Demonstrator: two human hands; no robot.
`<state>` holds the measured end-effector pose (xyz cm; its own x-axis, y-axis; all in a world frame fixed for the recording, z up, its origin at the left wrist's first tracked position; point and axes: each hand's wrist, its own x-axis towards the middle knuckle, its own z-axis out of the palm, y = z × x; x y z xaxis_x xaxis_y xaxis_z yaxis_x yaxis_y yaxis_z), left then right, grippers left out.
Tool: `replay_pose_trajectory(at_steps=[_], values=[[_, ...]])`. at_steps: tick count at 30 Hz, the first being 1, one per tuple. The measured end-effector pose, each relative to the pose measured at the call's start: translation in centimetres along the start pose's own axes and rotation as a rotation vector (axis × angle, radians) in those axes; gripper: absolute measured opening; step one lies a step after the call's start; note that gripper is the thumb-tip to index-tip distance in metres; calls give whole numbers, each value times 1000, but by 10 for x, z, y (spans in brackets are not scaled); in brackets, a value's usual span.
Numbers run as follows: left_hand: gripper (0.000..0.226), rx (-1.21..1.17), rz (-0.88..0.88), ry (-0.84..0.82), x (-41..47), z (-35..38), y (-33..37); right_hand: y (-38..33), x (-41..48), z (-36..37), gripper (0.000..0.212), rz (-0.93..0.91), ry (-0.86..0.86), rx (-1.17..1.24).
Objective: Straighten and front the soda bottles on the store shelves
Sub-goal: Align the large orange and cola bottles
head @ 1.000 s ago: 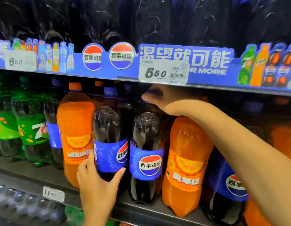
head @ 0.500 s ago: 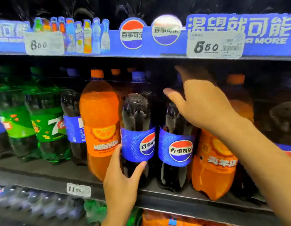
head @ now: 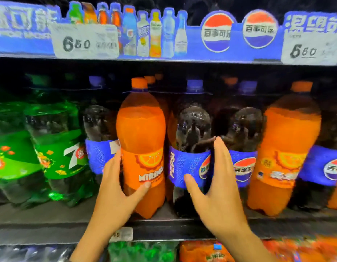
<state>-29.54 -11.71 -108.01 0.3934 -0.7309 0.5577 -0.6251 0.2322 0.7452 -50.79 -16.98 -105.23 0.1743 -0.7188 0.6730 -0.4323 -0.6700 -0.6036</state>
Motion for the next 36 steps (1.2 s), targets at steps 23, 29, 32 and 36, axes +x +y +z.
replay_pose_trajectory(at_steps=[23,29,32,36], values=[[94,-100,-99,16,-26,0,-19,6,-56,59,84,367,230,-123],[91,3,-69,128,-29,10,-12,14,-53,56,90,316,278,-130],[93,30,-86,144,-28,13,-9,7,-56,54,89,250,296,-191],[92,-17,-135,60,-34,8,-13,-1,-59,54,74,117,274,-289]])
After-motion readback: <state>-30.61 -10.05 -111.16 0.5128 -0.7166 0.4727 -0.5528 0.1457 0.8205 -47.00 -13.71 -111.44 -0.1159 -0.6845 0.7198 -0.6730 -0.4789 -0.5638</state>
